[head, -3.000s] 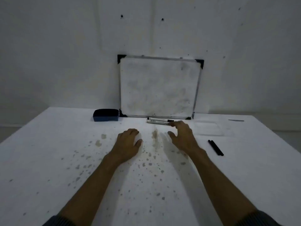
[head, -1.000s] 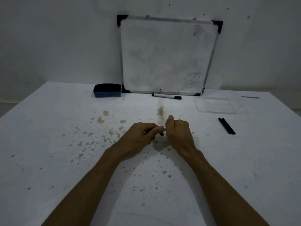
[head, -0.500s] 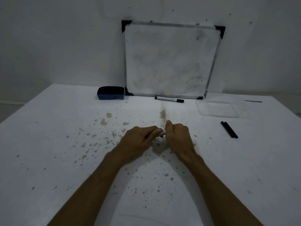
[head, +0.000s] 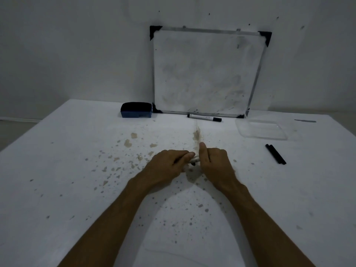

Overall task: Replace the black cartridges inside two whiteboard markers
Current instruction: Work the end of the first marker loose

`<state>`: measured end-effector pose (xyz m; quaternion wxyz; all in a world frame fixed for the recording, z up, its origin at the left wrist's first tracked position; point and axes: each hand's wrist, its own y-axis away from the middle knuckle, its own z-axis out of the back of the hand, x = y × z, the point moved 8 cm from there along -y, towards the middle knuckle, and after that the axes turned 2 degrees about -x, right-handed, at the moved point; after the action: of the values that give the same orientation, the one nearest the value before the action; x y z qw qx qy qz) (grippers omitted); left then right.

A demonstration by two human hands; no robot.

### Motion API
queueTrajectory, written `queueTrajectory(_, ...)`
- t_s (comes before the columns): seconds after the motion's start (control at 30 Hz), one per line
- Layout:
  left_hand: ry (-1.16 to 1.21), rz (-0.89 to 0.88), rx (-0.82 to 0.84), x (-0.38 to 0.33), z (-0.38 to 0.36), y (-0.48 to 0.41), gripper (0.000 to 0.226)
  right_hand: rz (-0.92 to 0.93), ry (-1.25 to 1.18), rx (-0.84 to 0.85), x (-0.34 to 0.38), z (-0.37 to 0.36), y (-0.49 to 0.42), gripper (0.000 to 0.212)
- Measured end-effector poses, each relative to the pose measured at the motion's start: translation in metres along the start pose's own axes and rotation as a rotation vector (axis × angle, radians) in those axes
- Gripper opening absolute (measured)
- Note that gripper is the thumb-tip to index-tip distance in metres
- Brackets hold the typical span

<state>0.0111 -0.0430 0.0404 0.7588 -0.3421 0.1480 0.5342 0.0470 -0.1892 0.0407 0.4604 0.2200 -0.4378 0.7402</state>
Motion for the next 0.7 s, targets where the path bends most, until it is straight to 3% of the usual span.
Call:
queueTrajectory(0.17,0.070,0.085,0.057,0.002,0.000,-0.011,0.040,0.047,-0.017,-0.220,0.008,0.018,-0.003,0.057)
queueTrajectory(0.3,0.191,0.368,-0.097,0.062,0.042,0.012,0.050,-0.253,-0.077,-0.424,-0.039,0.066,-0.003,0.064)
queueTrajectory(0.37,0.302,0.410,-0.147,0.069,0.050,0.014,0.051,-0.307,0.004,-0.274,-0.042,0.054,-0.004,0.063)
queueTrajectory(0.47,0.572,0.397,-0.073,0.051,0.031,0.002,0.045,-0.257,0.074,-0.055,-0.027,0.016,-0.007,0.043)
queueTrajectory(0.57,0.761,0.369,-0.016,0.036,0.016,-0.002,0.035,-0.182,0.016,-0.002,-0.018,0.007,-0.011,0.021)
queueTrajectory(0.7,0.891,0.369,-0.043,0.031,0.011,-0.002,0.028,-0.092,0.070,0.056,-0.017,0.005,-0.007,0.014)
